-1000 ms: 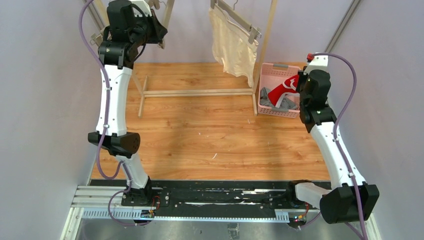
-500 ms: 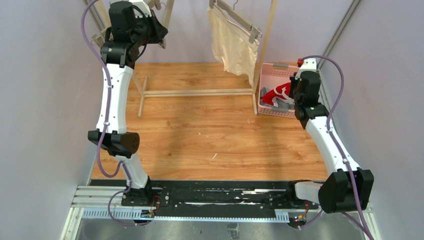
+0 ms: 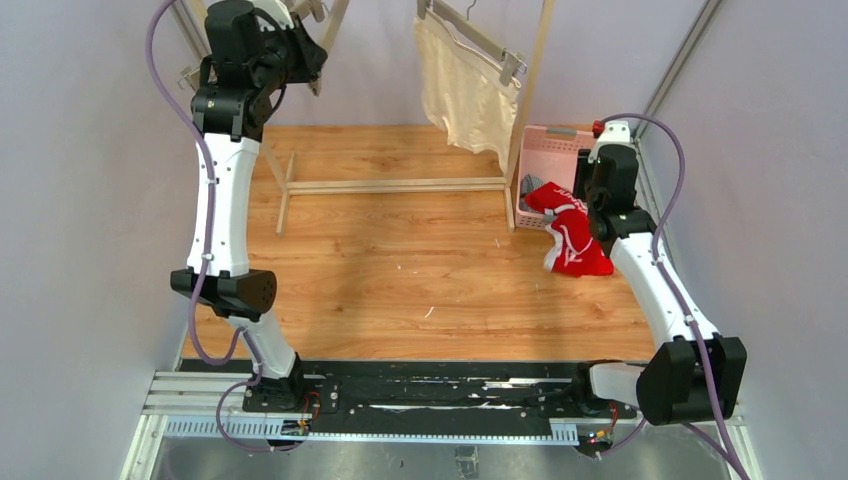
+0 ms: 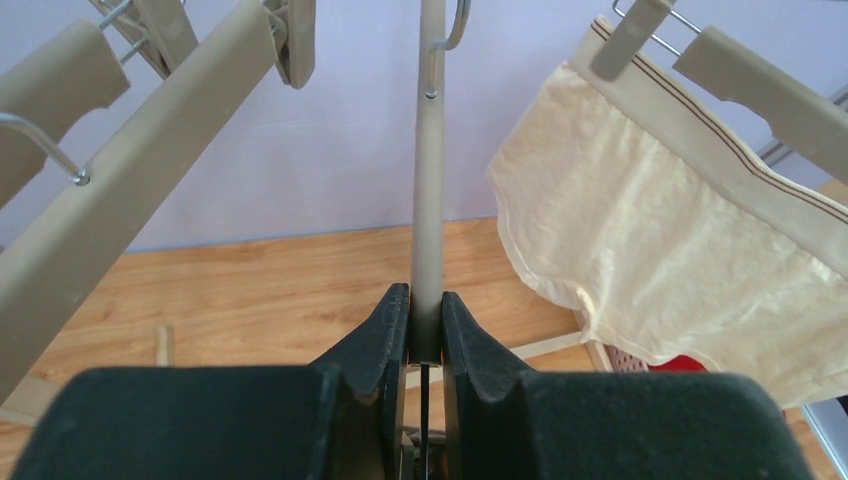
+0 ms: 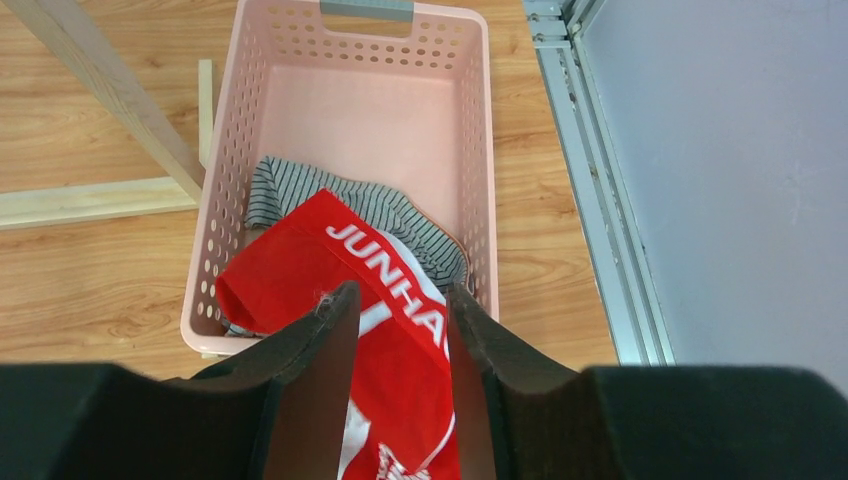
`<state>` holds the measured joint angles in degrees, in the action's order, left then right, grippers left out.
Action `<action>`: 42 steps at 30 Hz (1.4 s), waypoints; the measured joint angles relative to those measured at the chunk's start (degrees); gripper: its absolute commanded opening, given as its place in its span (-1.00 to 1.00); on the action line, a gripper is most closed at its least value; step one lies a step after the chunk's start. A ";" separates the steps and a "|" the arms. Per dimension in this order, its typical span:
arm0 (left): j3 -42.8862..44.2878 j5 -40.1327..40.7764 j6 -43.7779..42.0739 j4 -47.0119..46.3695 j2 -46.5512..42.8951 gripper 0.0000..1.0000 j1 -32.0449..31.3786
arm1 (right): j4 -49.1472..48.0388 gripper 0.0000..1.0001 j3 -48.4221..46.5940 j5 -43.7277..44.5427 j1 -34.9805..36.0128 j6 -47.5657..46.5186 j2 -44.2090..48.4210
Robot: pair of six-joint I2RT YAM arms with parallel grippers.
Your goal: Remove the underwear clipped to the hanger
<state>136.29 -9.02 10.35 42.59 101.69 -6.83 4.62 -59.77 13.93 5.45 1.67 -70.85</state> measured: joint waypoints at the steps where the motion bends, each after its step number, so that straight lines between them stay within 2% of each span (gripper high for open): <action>1: 0.70 0.20 -0.04 0.04 0.39 -0.67 0.00 | 0.00 -0.23 0.15 -0.04 0.00 0.00 0.00; 6: 2.58 1.09 -0.52 0.52 1.79 -0.60 0.00 | 0.02 -0.22 0.59 -0.63 0.00 0.00 0.13; 8: 2.45 1.25 -0.74 0.85 1.81 -0.44 0.00 | 0.02 -0.21 0.61 -0.94 0.00 0.00 0.46; 11: 1.53 1.90 -0.98 0.76 1.44 -0.11 0.00 | -0.02 -0.21 0.61 -1.73 0.00 0.00 1.07; 17: -3.06 3.48 -1.31 -0.28 -1.51 -0.07 0.00 | -0.04 -0.21 0.87 -2.91 0.00 0.02 1.46; 20: -3.19 4.00 -1.51 -0.74 -2.71 0.03 0.00 | 0.11 -0.20 1.18 -3.39 0.00 0.04 1.44; 23: -3.19 4.11 -1.57 -0.94 -3.72 0.18 0.00 | 0.70 0.00 1.22 -3.50 0.00 0.20 1.25; 26: -3.56 4.28 -1.79 -1.11 -4.66 0.24 0.00 | 1.53 0.18 1.62 -3.67 0.00 0.96 0.37; 33: -7.41 5.68 -2.62 -1.38 -8.28 0.30 0.00 | 4.17 0.22 3.98 -4.98 -0.09 2.14 -5.14; 35: -8.81 6.38 -2.84 -1.44 -9.97 0.30 0.00 | 4.74 0.15 3.98 -5.60 -0.24 2.60 -7.10; 37: -9.90 6.60 -3.02 -1.44 -11.69 0.31 0.00 | 5.25 -0.21 3.98 -6.23 -0.33 2.89 -8.59; 38: -10.49 6.58 -3.04 -1.62 -12.68 0.31 0.00 | 5.46 -0.34 3.98 -6.60 -0.33 3.17 -9.29; 40: -11.43 6.43 -3.04 -1.90 -14.29 0.32 0.00 | 5.75 -0.43 3.98 -7.04 -0.35 3.30 -10.29; 42: -12.68 6.16 -2.99 -2.29 -16.00 0.32 0.00 | 6.14 -0.71 3.87 -7.28 -0.35 3.80 -11.39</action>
<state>123.61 -2.85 7.35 40.29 85.69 -6.83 10.76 -55.90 6.66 5.10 5.48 -82.24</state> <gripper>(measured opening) 0.657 0.297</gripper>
